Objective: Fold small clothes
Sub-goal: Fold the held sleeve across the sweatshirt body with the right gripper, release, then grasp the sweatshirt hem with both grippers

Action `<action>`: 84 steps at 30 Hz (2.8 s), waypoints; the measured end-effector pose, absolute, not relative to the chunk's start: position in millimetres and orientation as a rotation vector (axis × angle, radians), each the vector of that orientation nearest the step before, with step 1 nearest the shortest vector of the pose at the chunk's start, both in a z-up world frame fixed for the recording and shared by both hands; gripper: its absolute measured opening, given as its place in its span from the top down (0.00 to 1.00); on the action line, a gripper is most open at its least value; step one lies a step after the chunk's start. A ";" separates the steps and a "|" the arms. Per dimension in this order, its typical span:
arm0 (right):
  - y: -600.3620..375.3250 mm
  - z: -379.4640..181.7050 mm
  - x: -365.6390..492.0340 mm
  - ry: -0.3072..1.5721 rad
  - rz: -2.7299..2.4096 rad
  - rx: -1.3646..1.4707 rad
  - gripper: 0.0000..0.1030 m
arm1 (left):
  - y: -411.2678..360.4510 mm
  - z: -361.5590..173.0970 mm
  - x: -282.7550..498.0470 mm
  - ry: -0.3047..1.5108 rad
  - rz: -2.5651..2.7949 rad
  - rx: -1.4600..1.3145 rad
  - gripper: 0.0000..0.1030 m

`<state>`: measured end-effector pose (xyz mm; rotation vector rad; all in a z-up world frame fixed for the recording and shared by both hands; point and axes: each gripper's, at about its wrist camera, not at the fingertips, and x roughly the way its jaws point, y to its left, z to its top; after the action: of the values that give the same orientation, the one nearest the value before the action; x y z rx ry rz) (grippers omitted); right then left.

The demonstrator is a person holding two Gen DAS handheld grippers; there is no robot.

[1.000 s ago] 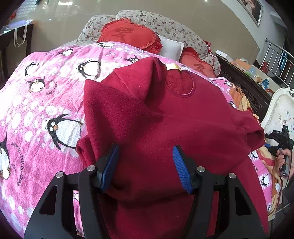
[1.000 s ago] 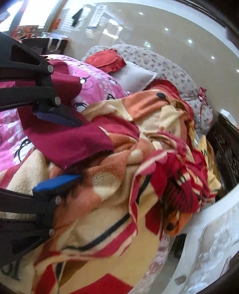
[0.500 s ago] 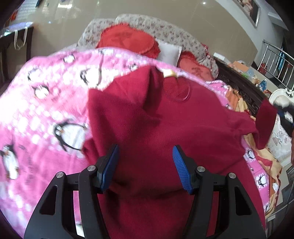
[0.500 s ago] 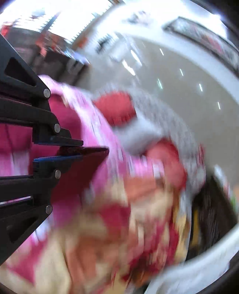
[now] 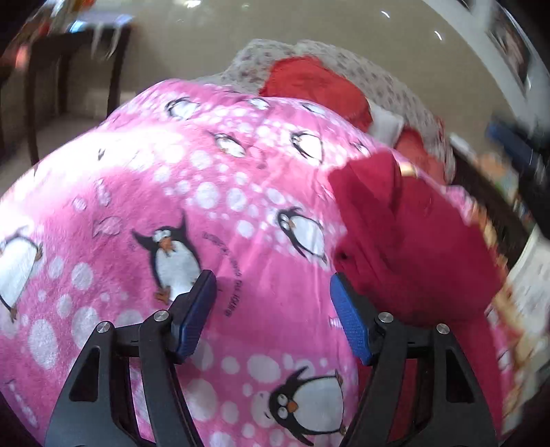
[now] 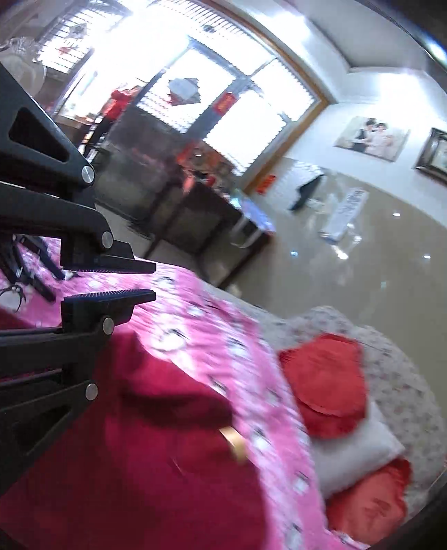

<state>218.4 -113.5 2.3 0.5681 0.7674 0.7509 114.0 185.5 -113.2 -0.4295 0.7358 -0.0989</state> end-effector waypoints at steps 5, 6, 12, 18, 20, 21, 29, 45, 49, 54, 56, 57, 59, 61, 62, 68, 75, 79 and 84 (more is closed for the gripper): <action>-62.5 -39.3 242.2 0.850 0.704 0.531 0.92 | 183.2 -115.3 113.9 0.743 -0.096 -0.432 0.33; -60.1 -44.7 244.8 0.859 0.695 0.531 0.92 | 182.7 -114.8 114.4 0.746 -0.099 -0.430 0.32; -107.8 -37.4 223.8 0.816 0.605 0.431 0.91 | 185.8 -115.6 116.4 0.749 -0.102 -0.439 0.32; -117.1 -60.2 170.1 0.879 0.609 0.118 0.50 | 181.1 -114.9 117.9 0.759 -0.094 -0.411 0.30; -103.6 -72.5 163.5 0.899 0.633 0.048 0.50 | 181.3 -114.9 117.9 0.759 -0.095 -0.413 0.30; -96.9 -76.7 160.5 0.903 0.641 0.016 0.50 | 181.6 -115.2 118.2 0.759 -0.096 -0.416 0.30; -77.8 -106.0 162.5 0.920 0.649 -0.129 0.78 | 183.6 -116.8 118.7 0.759 -0.104 -0.431 0.30; -52.8 -62.1 240.4 0.710 0.482 0.217 0.87 | 186.1 -116.3 118.0 0.749 -0.113 -0.447 0.30; -39.6 -99.0 261.0 0.838 0.423 0.182 0.86 | 186.4 -116.1 118.5 0.753 -0.114 -0.451 0.30; -77.4 -76.7 235.2 0.822 0.511 0.232 0.64 | 180.6 -113.0 123.1 0.786 -0.097 -0.418 0.29; -104.2 -65.5 215.1 0.763 0.510 0.196 0.50 | 171.4 -93.3 130.2 0.769 -0.124 -0.424 0.30; -128.3 -62.7 206.4 0.735 0.494 0.169 0.50 | 165.0 -84.0 133.3 0.748 -0.144 -0.414 0.29; -166.0 -65.9 197.2 0.730 0.418 0.156 0.50 | 136.6 -57.3 146.6 0.691 -0.206 -0.347 0.28; -214.4 -70.2 202.1 0.735 0.322 0.171 0.61 | 104.1 -40.7 166.2 0.662 -0.252 -0.292 0.23; -236.3 -69.9 206.4 0.740 0.282 0.184 0.74 | 92.5 -37.9 175.9 0.664 -0.269 -0.273 0.23; -293.2 -71.3 259.1 0.763 0.213 0.110 0.80 | 37.3 -80.9 227.9 0.800 -0.264 -0.202 0.23; -320.1 -121.0 278.6 0.893 0.217 0.081 0.96 | 36.3 -103.7 227.5 0.793 -0.244 -0.242 0.23; -314.0 -94.9 290.3 0.931 0.205 0.101 0.93 | 33.3 -104.2 229.6 0.790 -0.244 -0.247 0.23; -307.7 -96.4 309.5 0.873 0.088 0.065 0.80 | 45.1 -105.4 225.3 0.792 -0.242 -0.242 0.23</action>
<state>309.5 -307.7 -96.4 0.0650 0.8730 0.0880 225.3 45.1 -105.4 -0.2418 0.7920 -0.2415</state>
